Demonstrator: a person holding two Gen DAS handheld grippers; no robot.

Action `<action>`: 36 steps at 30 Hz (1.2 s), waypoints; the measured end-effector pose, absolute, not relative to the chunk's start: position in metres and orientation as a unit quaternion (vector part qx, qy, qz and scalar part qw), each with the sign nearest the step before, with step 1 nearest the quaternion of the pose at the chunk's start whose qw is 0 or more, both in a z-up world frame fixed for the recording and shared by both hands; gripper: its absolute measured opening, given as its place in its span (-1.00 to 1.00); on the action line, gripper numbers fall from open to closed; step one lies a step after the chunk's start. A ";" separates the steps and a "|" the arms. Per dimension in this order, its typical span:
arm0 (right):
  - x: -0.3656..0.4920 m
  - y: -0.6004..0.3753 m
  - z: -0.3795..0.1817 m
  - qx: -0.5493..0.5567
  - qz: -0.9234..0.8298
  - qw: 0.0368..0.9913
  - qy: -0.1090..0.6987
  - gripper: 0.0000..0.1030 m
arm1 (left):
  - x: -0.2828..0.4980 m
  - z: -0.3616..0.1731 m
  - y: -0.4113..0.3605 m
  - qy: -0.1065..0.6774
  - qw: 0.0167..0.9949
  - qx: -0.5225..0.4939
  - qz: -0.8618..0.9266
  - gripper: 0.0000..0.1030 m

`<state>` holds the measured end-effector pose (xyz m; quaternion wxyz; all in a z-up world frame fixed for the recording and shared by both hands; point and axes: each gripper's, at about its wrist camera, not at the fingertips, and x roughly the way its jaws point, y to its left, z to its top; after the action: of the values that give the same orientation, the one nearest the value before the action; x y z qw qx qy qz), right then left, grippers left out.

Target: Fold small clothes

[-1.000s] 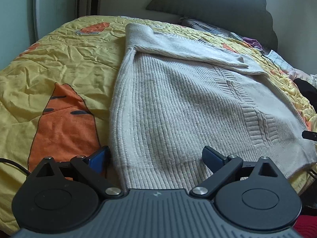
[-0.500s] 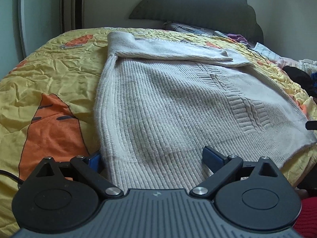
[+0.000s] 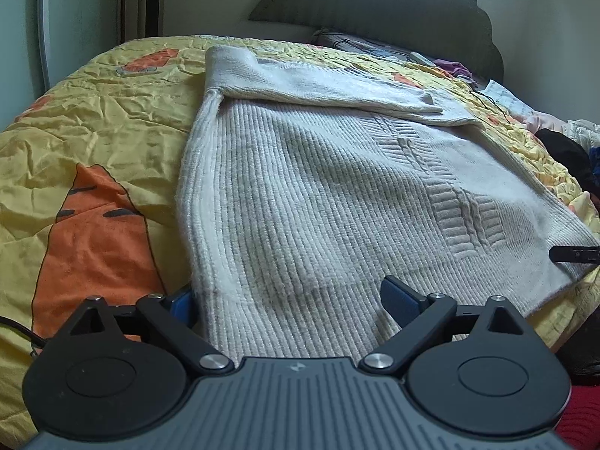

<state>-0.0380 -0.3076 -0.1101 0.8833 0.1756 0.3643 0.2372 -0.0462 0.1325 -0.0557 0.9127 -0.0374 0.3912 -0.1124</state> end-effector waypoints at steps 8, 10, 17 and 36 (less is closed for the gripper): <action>-0.038 -0.306 -0.111 0.176 0.233 0.884 0.364 -0.72 | -0.047 -0.046 0.149 0.392 0.913 -0.071 -0.087 -0.57; -0.039 -0.306 -0.111 0.177 0.233 0.885 0.361 -0.74 | -0.048 -0.045 0.150 0.391 0.914 -0.071 -0.084 -0.66; -0.039 -0.305 -0.111 0.163 0.238 0.887 0.360 -0.76 | -0.054 -0.046 0.146 0.380 0.919 -0.032 -0.100 -0.60; -0.037 -0.306 -0.114 0.188 0.242 0.881 0.360 -0.73 | -0.058 -0.053 0.169 0.376 0.911 -0.111 -0.127 -0.72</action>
<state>-0.0368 -0.3062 -0.1142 0.8811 0.1878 0.3604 0.2421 -0.0582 0.1685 -0.0532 0.9110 -0.1109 0.3762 -0.1272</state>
